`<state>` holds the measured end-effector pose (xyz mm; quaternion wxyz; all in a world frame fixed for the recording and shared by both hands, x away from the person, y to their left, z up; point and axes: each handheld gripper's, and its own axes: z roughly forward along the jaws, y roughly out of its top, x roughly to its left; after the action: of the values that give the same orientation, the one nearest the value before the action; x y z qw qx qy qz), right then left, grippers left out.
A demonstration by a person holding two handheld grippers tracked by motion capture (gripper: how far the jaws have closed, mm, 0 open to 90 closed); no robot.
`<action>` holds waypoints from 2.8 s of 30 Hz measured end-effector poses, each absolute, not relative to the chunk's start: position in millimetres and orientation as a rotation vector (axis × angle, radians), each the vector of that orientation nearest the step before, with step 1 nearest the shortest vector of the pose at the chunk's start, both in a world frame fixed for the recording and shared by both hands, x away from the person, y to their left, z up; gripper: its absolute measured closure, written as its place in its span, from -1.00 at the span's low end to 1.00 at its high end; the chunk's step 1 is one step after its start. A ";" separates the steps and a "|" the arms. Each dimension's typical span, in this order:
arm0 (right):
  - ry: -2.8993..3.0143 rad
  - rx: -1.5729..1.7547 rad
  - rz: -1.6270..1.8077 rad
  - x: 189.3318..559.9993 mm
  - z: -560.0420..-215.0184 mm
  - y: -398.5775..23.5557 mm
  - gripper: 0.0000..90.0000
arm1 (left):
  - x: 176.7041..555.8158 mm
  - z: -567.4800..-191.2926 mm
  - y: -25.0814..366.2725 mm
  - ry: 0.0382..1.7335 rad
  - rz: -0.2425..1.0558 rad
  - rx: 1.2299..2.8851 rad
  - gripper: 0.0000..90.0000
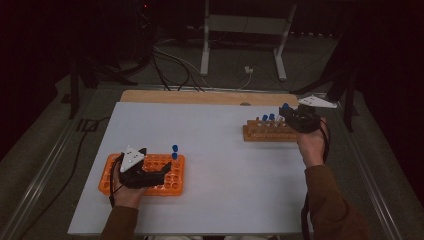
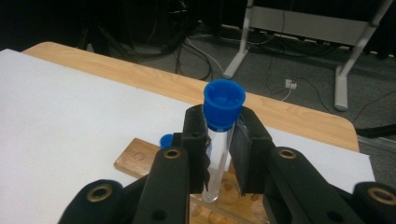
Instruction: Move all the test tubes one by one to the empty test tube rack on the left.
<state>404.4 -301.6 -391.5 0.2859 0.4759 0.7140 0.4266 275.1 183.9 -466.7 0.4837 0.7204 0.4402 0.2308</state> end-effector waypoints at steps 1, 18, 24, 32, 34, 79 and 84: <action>1.914 1.270 1.138 403.7 -391.3 -300.8 0.70 | 275.1 -466.7 183.8 1.072 0.563 1.754 -0.99; 2.007 1.197 1.212 387.2 -392.2 -274.4 0.69 | 274.7 -463.7 179.5 1.056 0.567 1.752 -0.99; 2.052 1.144 1.237 380.2 -390.0 -256.7 0.69 | 274.3 -462.2 177.7 1.045 0.567 1.751 -0.99; 2.104 1.076 1.268 372.5 -389.5 -233.9 0.69 | 272.9 -460.3 174.4 1.032 0.574 1.753 -0.99; 2.114 1.071 1.276 371.3 -389.8 -229.1 0.69 | 272.4 -459.5 173.6 1.027 0.576 1.754 -0.99; 2.327 0.899 1.532 339.3 -386.5 -152.1 0.69 | 280.7 -406.9 75.1 0.802 0.472 1.841 -0.73; 2.345 0.871 1.545 335.0 -382.9 -148.1 0.69 | 290.0 -414.3 61.2 0.824 0.479 1.849 -0.26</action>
<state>335.0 -148.1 -382.9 0.1007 0.2947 0.7936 0.5227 290.0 61.2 -414.3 0.5062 0.7666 0.3417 0.1984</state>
